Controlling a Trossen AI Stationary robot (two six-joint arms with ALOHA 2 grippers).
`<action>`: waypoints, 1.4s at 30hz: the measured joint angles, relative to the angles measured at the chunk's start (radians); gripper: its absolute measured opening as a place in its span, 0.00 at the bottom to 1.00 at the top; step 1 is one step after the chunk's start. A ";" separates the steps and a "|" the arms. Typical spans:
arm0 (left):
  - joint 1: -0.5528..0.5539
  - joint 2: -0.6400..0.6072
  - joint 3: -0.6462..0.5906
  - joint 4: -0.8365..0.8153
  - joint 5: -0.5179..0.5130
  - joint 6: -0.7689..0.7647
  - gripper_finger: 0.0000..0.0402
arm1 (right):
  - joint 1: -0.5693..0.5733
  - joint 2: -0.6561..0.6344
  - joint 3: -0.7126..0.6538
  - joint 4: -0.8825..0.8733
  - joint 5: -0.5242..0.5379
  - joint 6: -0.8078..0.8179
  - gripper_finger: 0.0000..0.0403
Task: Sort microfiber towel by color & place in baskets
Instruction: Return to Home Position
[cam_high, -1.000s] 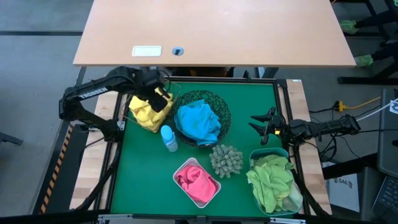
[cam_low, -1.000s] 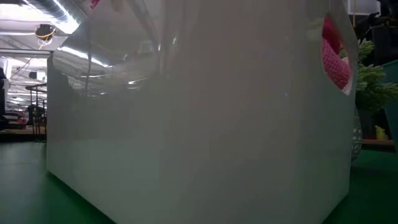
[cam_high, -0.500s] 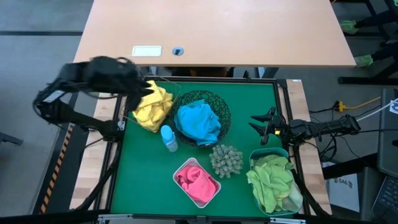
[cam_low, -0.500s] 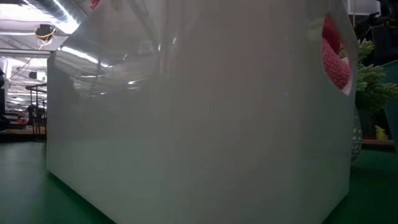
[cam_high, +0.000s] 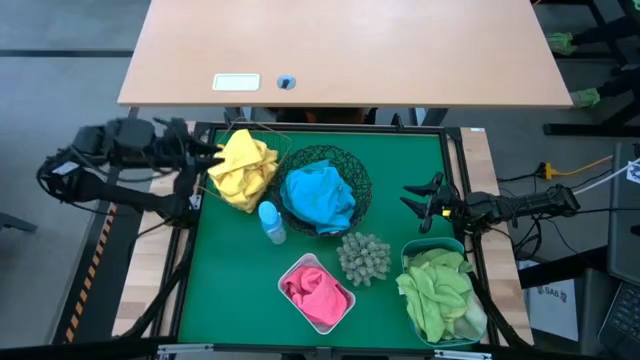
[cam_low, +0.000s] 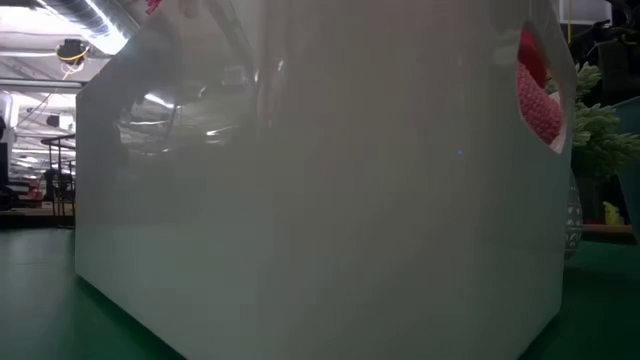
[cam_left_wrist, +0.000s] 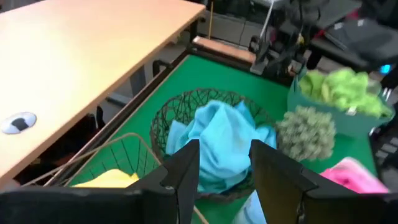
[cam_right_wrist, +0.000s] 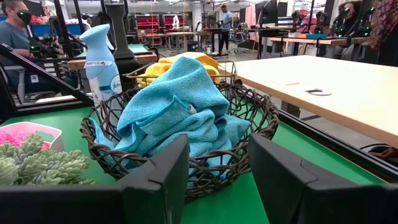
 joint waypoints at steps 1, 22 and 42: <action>-0.003 -0.024 -0.052 0.026 0.002 0.014 0.34 | 0.000 0.000 0.000 0.000 0.000 0.000 0.42; -0.025 -0.616 -0.850 0.601 0.158 0.184 0.34 | 0.000 -0.049 0.000 0.000 0.000 0.000 0.42; -0.025 -0.781 -1.207 0.890 0.217 0.333 0.34 | 0.000 -0.060 0.000 0.001 0.000 0.000 0.42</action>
